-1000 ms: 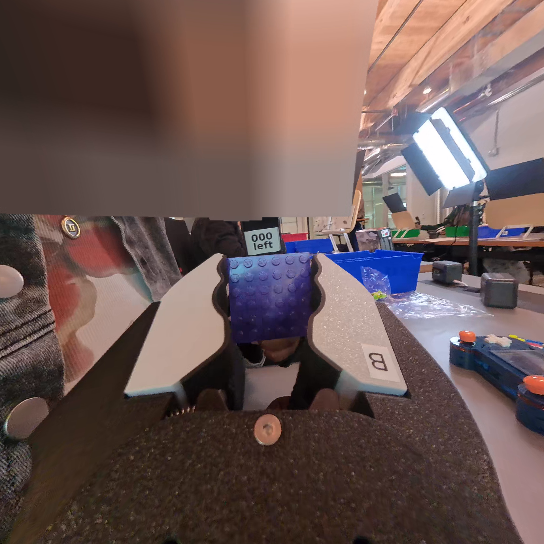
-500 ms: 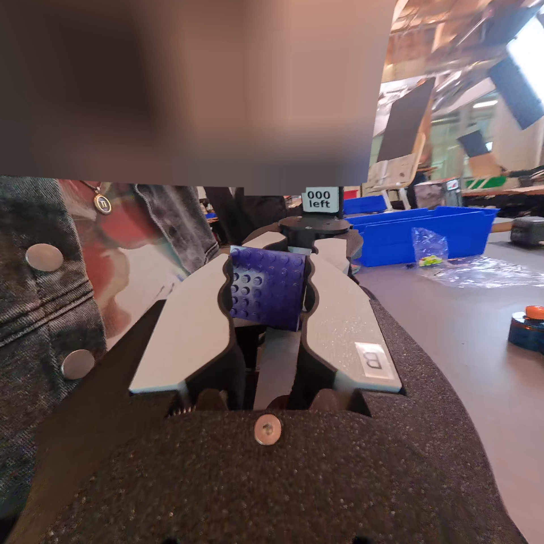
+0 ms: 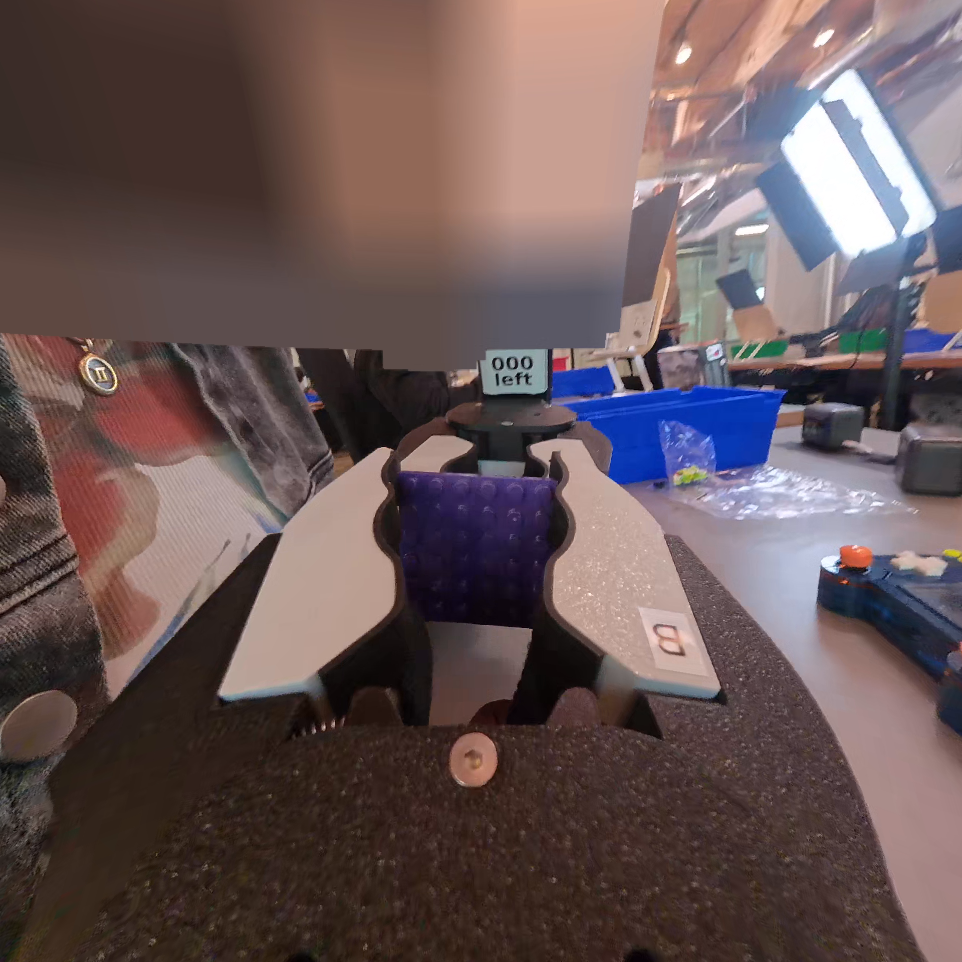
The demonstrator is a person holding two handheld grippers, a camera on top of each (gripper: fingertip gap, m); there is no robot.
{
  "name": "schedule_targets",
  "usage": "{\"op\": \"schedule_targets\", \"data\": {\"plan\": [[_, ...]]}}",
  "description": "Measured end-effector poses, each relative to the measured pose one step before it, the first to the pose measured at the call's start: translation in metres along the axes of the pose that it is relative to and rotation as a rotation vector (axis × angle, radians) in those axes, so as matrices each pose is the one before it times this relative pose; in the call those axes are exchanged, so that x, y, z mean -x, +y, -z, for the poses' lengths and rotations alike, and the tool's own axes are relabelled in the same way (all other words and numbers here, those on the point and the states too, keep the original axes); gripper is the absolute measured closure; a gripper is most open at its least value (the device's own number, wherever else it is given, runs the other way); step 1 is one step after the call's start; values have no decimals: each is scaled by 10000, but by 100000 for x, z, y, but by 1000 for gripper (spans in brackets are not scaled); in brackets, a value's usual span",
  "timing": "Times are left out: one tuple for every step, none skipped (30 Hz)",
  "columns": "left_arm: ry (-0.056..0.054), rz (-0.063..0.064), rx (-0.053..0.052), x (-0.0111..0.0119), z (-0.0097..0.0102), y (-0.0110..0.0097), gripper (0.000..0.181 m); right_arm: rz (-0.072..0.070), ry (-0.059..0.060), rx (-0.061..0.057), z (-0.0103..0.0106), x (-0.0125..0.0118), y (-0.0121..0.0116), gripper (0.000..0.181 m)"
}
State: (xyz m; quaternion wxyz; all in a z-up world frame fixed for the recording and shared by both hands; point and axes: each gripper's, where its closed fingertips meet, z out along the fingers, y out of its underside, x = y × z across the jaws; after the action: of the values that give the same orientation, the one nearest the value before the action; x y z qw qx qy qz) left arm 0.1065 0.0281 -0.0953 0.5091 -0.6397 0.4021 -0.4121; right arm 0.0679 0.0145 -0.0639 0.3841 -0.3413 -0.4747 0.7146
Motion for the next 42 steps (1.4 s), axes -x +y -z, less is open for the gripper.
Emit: {"op": "schedule_targets", "data": {"plan": [[-187, -32, -189, 151, 42, -270, 132, 140, 199, -227, 64, -167, -358, 126], [-298, -86, -161, 268, 70, -210, 133, 174, 301, -200, 118, -288, -317, 126], [-235, -118, -67, 146, 46, -64, 134, 197, 340, -113, 173, -365, -186, 126], [118, -185, -215, -381, 178, -235, 165, 246, 783, -93, 423, -1026, -169, 126], [-118, -11, -389, -66, 75, -415, 179, 335, 458, -284, 657, -735, -481, 126], [-190, -20, -307, 118, 48, -341, 181, -119, -584, -191, 199, 647, -292, 126], [-80, 78, 296, 298, -63, 460, 177, -449, -623, -158, -333, 802, -169, 126], [17, 167, 229, 341, -63, 460, 166, -150, -333, 117, -528, 416, 269, 126], [-194, 147, -215, 652, 232, -166, 152, 14, -74, 12, -232, -91, 84, 126], [-55, 69, -258, 319, 288, -354, 137, -178, -107, -180, 57, -247, -218, 126], [100, 74, 90, -14, 122, -22, 124, -253, -149, -117, 108, -240, -107, 127], [197, 118, 454, -160, -106, 463, 112, -133, -90, -36, 62, -190, 0, 127], [261, 37, 540, -282, -255, 659, 111, -96, -267, 17, -69, 155, 38, 126], [216, -96, 293, -359, -364, 405, 113, -132, -306, 61, -210, 266, 75, 126], [169, -106, 140, -350, -411, 190, 115, -77, -256, 92, -260, 249, 108, 127], [-305, -96, 5, 364, -212, 20, 117, -15, -162, 129, -180, 149, 126, 127], [-146, -229, -128, 198, 46, -110, 123, 100, 71, 13, 37, -109, -80, 127], [86, -7, -150, -101, 31, -164, 124, -26, -36, -12, 71, 26, -80, 127], [55, 128, -25, -62, -54, 13, 124, -113, -68, 31, 30, 59, -11, 127], [15, 57, 16, -18, -80, 105, 122, -54, -29, 146, 34, 42, 173, 127], [-173, 60, -59, 186, -80, -21, 117, -106, -109, 242, 35, 110, 341, 127], [-256, 7, -32, 320, -16, -30, 112, -85, 35, 252, 39, -71, 354, 127], [-65, -123, 106, 52, -22, 146, 113, 36, 125, 201, 68, -144, 276, 127], [148, -126, 60, -295, -66, 89, 119, 83, 75, 159, 68, -59, 194, 126], [177, -29, -97, -340, -120, -104, 125, 28, 18, 107, 21, 14, 124, 126], [170, 57, -120, -288, -167, -87, 128, -82, -107, 40, -63, 153, 55, 126], [-29, 4, -158, 80, -28, -128, 128, 1, 3, -39, -14, 31, -94, 127], [9, 14, -113, 62, 20, -63, 129, 81, 47, -10, 12, -10, -80, 127], [-59, -42, -75, 88, 4, -9, 129, 49, 94, 49, -36, -88, 22, 126], [-158, -79, -83, 124, -25, -14, 129, 146, 131, 19, -21, -119, 3, 127], [-190, -49, -51, 107, -47, -5, 129, 133, 123, -27, -25, -86, -13, 126], [-149, 5, -35, 62, -20, -27, 129, 112, 141, -91, 2, -91, -59, 126], [-161, 31, -38, 70, 8, -39, 129, 82, 177, -128, 7, -109, -86, 126], [-108, -7, -39, -1, 12, -28, 129, 92, 145, -95, -3, -44, -61, 126], [-149, -7, 3, 87, 82, 58, 130, 130, 188, -32, 28, -93, -15, 127], [-653, -45, 17, 848, 419, 81, 133, 278, 699, -28, 311, -778, -97, 127], [-868, -710, -48, 981, 588, 2, 148, 576, 1153, -32, 851, -1495, -244, 127], [-66, -489, -44, -228, 35, -47, 149, 94, -86, 80, 379, -57, 119, 127], [906, 387, -96, -1225, -185, -241, 163, -512, -373, -273, -83, 322, -158, 127], [306, 803, -146, -171, -156, -204, 163, -258, -234, -288, -90, 144, -189, 126], [-58, 53, -132, 371, 162, -36, 163, -152, -7, -88, 15, -255, -40, 127], [-197, -26, -18, 508, 235, 62, 163, -57, 151, 53, 11, -489, 113, 127]]}}
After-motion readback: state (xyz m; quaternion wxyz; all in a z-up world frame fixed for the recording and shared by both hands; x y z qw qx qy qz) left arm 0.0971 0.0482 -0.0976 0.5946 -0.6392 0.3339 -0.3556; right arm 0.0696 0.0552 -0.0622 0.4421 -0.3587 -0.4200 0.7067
